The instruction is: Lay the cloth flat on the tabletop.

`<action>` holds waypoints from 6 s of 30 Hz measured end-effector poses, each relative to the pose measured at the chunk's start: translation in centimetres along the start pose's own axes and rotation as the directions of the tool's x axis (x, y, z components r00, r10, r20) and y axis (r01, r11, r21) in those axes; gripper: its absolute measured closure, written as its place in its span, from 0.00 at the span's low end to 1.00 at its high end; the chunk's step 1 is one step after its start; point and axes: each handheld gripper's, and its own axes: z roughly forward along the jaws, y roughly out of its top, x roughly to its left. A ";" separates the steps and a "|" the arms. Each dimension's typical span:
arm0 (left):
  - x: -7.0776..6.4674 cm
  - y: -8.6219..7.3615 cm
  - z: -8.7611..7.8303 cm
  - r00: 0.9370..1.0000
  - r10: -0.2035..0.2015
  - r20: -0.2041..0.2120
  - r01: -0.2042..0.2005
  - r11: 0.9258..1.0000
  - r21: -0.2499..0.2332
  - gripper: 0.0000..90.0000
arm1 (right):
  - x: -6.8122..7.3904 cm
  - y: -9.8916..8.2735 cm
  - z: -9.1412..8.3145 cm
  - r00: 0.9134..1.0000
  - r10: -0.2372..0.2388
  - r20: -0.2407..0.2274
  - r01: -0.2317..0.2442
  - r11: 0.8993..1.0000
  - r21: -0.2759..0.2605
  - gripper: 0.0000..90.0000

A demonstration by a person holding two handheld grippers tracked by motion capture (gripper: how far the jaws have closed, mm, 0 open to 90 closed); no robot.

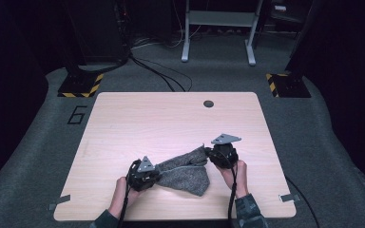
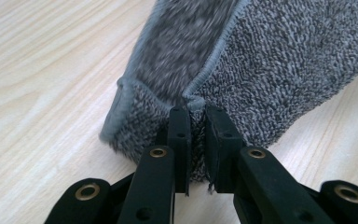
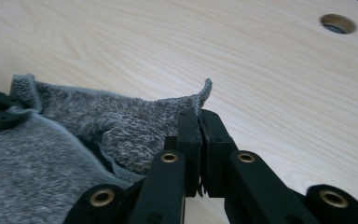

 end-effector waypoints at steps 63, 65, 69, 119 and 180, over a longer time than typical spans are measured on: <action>4.6 1.1 0.0 0.977 -0.178 -0.115 0.173 0.983 -0.054 0.89 | -1.8 -2.3 1.8 0.997 0.014 0.072 -0.018 0.998 0.063 1.00; 4.7 1.6 -0.5 0.978 -0.175 -0.112 0.168 0.983 -0.073 0.89 | -1.9 -1.6 0.9 0.995 0.025 0.093 -0.027 0.999 0.025 1.00; 4.8 2.2 -1.5 0.979 -0.172 -0.108 0.161 0.982 -0.100 0.89 | -2.3 -0.6 -0.7 0.992 0.026 0.123 -0.019 0.998 -0.056 1.00; 6.7 4.4 4.8 0.979 -0.147 -0.139 0.150 0.989 0.014 0.81 | -4.0 -4.3 3.7 0.992 0.119 0.037 -0.124 0.965 0.232 0.95; 1.4 -0.3 0.1 0.987 0.096 -0.132 -0.114 0.984 -0.140 0.93 | -0.8 -5.2 -2.4 0.998 -0.045 0.035 0.045 0.999 -0.002 0.99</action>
